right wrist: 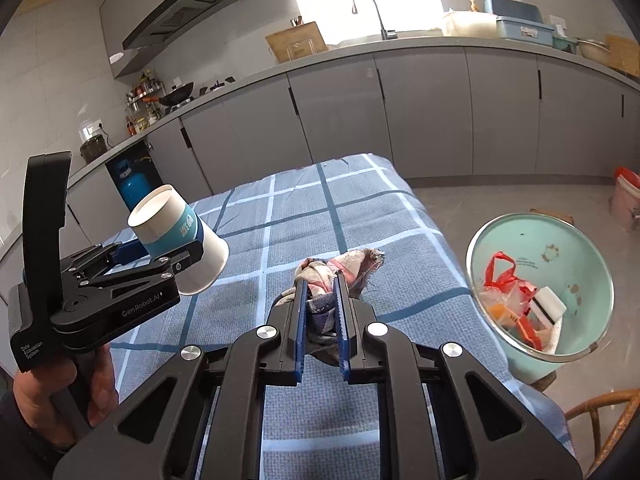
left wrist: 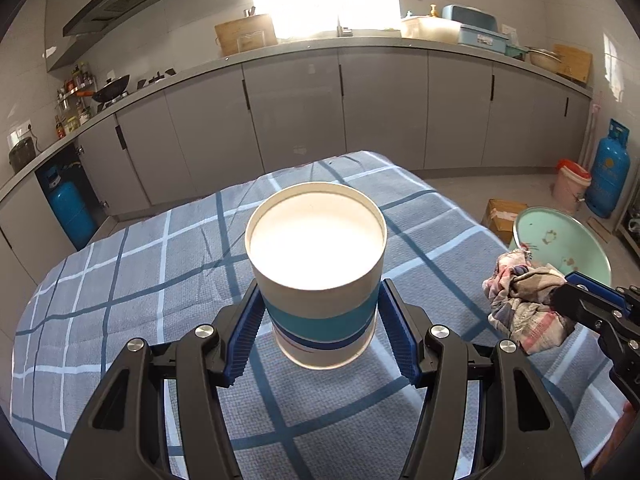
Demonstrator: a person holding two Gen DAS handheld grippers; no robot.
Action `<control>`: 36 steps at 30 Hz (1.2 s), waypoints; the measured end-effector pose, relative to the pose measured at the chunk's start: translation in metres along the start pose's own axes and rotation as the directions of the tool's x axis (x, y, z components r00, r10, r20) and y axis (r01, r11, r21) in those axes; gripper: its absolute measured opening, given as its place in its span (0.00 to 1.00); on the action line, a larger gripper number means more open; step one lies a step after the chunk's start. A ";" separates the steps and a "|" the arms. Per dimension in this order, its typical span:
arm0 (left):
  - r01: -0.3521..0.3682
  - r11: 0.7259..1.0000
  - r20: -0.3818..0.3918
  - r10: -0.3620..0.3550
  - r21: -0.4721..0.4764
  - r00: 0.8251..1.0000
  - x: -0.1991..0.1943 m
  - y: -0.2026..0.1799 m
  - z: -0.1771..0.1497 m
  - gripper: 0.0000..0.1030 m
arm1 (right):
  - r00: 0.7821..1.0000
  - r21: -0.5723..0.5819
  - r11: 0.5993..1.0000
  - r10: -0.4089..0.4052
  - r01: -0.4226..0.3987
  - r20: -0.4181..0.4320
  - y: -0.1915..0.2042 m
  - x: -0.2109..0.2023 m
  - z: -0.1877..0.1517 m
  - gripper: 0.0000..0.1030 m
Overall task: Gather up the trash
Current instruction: 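Carry the rag and paper cup over the green basin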
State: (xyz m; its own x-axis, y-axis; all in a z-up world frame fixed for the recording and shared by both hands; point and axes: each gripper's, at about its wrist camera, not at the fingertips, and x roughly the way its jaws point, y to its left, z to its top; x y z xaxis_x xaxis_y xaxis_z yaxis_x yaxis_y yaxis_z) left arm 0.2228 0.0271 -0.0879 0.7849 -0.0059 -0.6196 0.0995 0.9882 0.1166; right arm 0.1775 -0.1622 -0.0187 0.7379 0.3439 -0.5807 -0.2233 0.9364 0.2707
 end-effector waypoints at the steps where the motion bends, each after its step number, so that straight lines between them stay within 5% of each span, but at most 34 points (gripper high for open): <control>1: 0.001 1.000 0.003 -0.001 0.004 1.000 -0.001 -0.003 0.001 0.56 | 1.000 0.004 1.000 -0.002 0.002 0.005 -0.002 -0.002 0.001 0.13; 36: 0.205 0.955 0.075 -0.225 0.214 0.971 -0.012 -0.156 0.056 0.56 | 0.960 0.157 0.965 -0.234 0.210 0.156 -0.130 -0.080 0.023 0.13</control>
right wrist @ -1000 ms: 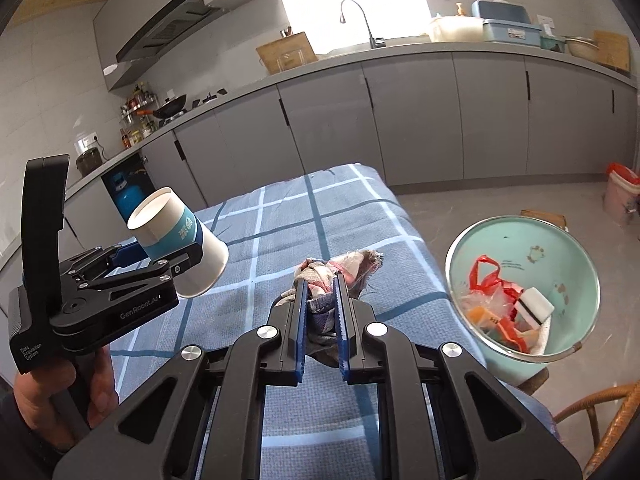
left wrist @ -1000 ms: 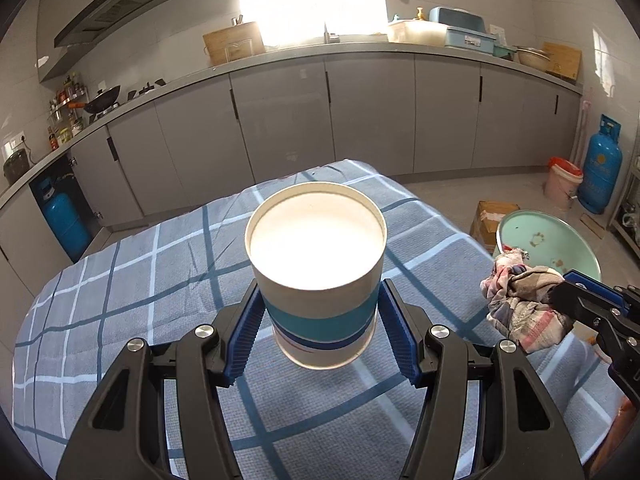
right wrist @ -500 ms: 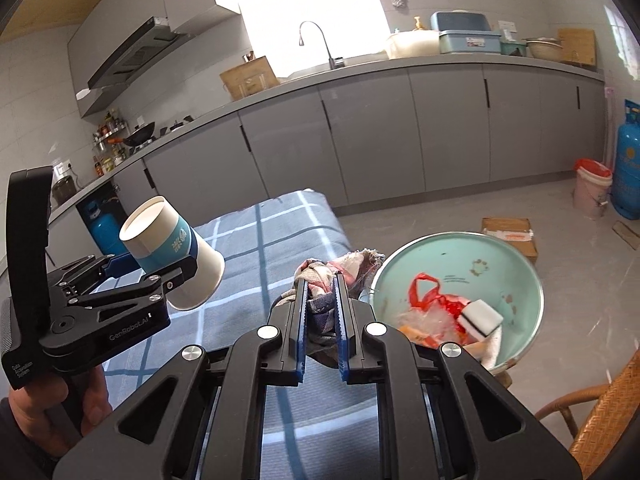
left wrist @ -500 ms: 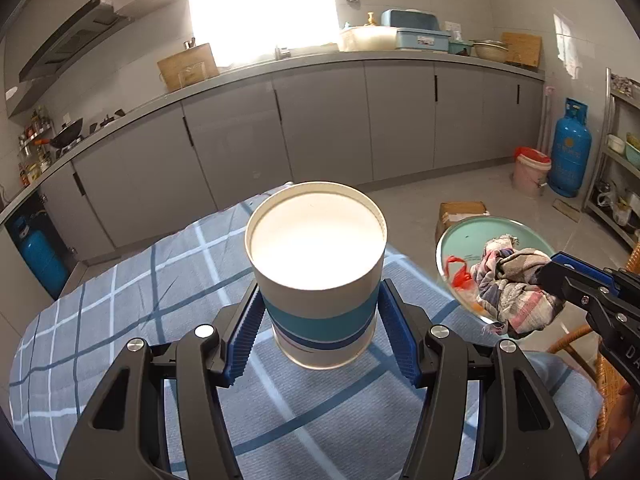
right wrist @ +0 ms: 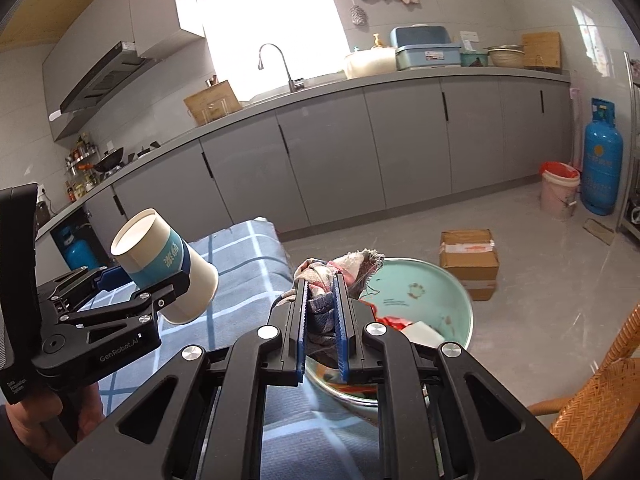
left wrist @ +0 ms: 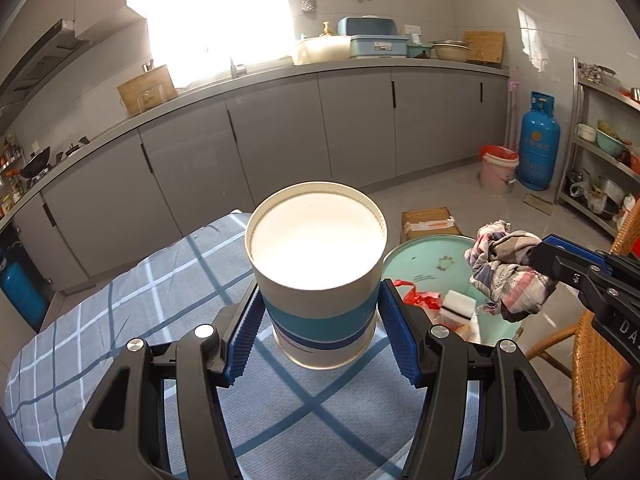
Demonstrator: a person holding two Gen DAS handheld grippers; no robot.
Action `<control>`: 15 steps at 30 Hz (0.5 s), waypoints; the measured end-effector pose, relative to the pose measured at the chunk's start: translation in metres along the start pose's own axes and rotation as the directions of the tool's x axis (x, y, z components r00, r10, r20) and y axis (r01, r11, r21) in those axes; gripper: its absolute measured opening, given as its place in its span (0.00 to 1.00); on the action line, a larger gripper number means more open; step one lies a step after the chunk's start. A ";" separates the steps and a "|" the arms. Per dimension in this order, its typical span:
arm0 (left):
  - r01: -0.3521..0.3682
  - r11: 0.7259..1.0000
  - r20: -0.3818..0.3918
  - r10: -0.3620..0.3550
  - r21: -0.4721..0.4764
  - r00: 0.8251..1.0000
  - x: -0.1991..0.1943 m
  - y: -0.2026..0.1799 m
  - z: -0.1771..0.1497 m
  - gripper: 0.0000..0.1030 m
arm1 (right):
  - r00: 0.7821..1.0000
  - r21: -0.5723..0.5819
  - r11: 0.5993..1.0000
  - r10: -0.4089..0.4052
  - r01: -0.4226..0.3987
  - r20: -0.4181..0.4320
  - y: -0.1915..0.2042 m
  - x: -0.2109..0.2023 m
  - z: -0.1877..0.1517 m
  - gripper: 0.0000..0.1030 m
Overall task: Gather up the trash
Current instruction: 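Carry the rag and paper cup over the green basin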
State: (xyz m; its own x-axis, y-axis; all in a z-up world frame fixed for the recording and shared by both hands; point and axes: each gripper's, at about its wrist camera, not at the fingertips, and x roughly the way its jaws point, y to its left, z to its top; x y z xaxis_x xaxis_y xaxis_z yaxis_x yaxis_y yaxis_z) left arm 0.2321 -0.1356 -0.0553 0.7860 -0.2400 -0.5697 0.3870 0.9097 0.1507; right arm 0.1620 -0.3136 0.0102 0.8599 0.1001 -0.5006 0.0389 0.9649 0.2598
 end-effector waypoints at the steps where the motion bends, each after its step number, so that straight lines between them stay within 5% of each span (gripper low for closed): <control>1: 0.007 1.000 0.002 -0.007 0.006 1.000 0.002 -0.004 0.001 0.56 | 1.000 0.002 1.000 -0.006 0.006 0.001 -0.003 0.000 0.001 0.13; 15: 0.067 0.997 -0.009 -0.066 0.049 0.998 0.030 -0.046 0.018 0.56 | 0.998 0.011 0.998 -0.061 0.061 0.009 -0.033 0.009 0.010 0.13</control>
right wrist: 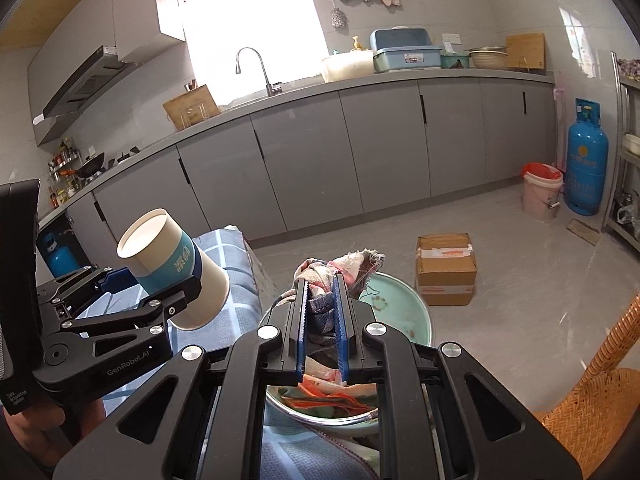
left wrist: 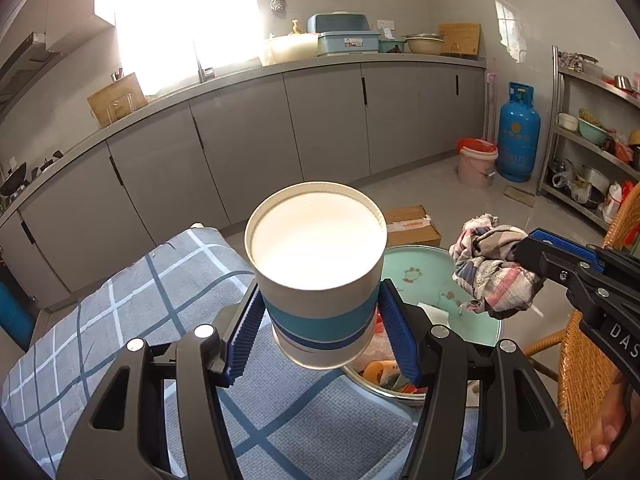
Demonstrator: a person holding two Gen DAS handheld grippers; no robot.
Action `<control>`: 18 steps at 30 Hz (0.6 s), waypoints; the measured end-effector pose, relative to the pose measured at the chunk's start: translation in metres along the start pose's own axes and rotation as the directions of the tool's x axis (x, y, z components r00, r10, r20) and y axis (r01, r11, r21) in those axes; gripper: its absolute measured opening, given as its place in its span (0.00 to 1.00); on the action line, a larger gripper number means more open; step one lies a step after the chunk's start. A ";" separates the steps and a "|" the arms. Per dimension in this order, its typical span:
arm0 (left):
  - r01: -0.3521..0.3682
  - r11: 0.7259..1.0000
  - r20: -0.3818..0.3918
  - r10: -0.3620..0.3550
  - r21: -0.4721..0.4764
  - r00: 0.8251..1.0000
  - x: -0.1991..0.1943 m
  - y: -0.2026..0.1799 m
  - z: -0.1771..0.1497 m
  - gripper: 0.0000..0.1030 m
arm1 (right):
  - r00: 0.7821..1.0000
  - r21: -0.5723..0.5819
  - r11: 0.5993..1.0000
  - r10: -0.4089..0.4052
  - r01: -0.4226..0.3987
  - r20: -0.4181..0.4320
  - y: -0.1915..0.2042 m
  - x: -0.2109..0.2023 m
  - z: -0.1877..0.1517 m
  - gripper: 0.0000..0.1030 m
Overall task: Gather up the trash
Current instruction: 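Carry the rag and paper cup over the green basin, then open both tools to drop the rag and paper cup into the basin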
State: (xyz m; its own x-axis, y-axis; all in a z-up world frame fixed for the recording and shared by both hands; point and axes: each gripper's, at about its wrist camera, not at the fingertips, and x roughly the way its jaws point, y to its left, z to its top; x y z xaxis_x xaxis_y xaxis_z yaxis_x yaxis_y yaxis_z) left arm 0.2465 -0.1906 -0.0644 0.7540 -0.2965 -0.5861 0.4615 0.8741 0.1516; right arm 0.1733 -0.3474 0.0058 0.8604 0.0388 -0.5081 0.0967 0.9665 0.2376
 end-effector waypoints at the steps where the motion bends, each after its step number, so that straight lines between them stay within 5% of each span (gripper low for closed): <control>1: 0.003 1.000 -0.002 -0.003 0.004 1.000 0.003 -0.002 0.001 0.56 | 1.000 0.000 1.000 -0.002 0.002 0.000 -0.001 0.001 0.000 0.13; 18: 0.032 0.999 -0.043 -0.031 0.021 0.999 0.044 -0.020 0.002 0.58 | 0.999 0.020 1.000 -0.010 0.011 -0.037 -0.026 0.043 0.007 0.13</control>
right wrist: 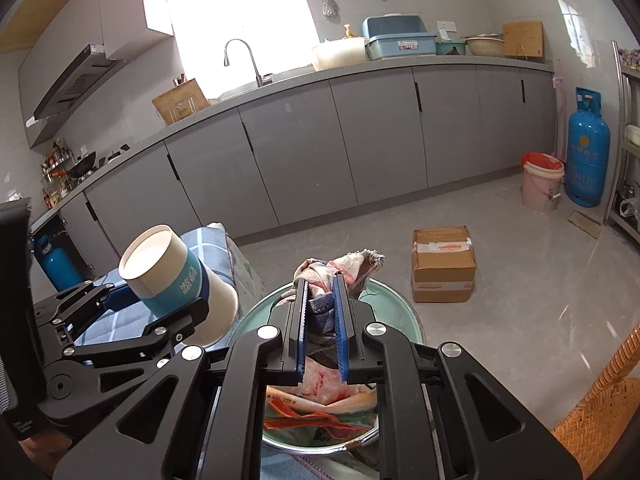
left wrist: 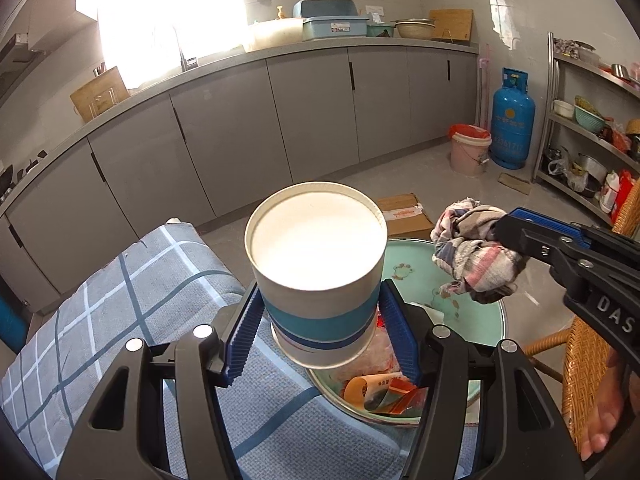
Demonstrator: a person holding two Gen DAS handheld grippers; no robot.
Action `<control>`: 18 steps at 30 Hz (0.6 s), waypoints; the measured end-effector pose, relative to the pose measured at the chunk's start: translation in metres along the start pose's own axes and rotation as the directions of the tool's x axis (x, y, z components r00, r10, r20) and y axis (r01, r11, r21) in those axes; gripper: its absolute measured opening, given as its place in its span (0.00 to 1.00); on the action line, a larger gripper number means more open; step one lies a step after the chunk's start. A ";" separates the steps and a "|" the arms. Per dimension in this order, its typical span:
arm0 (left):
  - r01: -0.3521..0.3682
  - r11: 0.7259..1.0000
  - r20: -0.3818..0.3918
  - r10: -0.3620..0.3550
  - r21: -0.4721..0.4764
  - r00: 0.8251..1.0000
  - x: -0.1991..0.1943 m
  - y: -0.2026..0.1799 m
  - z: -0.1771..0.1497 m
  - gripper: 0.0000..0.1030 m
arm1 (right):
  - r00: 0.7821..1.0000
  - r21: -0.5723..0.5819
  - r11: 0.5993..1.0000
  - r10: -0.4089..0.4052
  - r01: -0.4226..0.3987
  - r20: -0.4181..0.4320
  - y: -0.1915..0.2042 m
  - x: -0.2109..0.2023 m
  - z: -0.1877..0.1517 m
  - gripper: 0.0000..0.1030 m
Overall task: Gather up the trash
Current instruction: 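Open both tools to drop the rag and paper cup into the basin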
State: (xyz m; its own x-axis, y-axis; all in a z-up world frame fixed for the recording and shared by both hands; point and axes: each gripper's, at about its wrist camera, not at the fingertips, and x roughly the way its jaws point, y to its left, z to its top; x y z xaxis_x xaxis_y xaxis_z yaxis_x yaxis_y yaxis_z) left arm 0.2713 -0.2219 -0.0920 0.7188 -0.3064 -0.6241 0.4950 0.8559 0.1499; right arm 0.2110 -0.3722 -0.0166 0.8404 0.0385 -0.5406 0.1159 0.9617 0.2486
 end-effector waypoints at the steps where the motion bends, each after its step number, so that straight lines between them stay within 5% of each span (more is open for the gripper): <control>1: 0.002 1.000 -0.002 -0.002 0.003 1.000 0.002 -0.001 0.000 0.58 | 1.000 0.002 1.000 0.002 -0.002 -0.006 -0.001 0.003 0.001 0.13; 5: 0.012 1.000 -0.007 -0.012 0.010 1.000 0.009 -0.004 0.000 0.61 | 1.000 0.009 1.000 -0.011 0.011 -0.010 -0.004 0.014 0.001 0.17; 9: 0.012 1.000 -0.010 -0.012 0.013 1.000 0.011 -0.003 -0.004 0.78 | 1.000 0.034 0.999 -0.015 0.015 -0.007 -0.010 0.016 -0.001 0.38; 13: 0.003 1.000 -0.001 -0.003 0.005 1.000 0.007 0.002 -0.010 0.91 | 1.000 0.052 0.998 -0.022 0.022 -0.002 -0.013 0.011 -0.006 0.43; 18: -0.020 1.000 0.009 0.020 -0.017 1.000 -0.010 0.014 -0.021 0.95 | 0.999 0.092 0.995 -0.033 0.030 0.030 -0.012 -0.014 -0.012 0.51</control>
State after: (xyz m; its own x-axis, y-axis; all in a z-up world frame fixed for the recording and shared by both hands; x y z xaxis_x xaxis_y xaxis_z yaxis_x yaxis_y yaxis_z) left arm 0.2609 -0.1983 -0.0994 0.7332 -0.2926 -0.6138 0.4721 0.8687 0.1498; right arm 0.1917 -0.3808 -0.0220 0.8515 -0.0015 -0.5244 0.1893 0.9335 0.3046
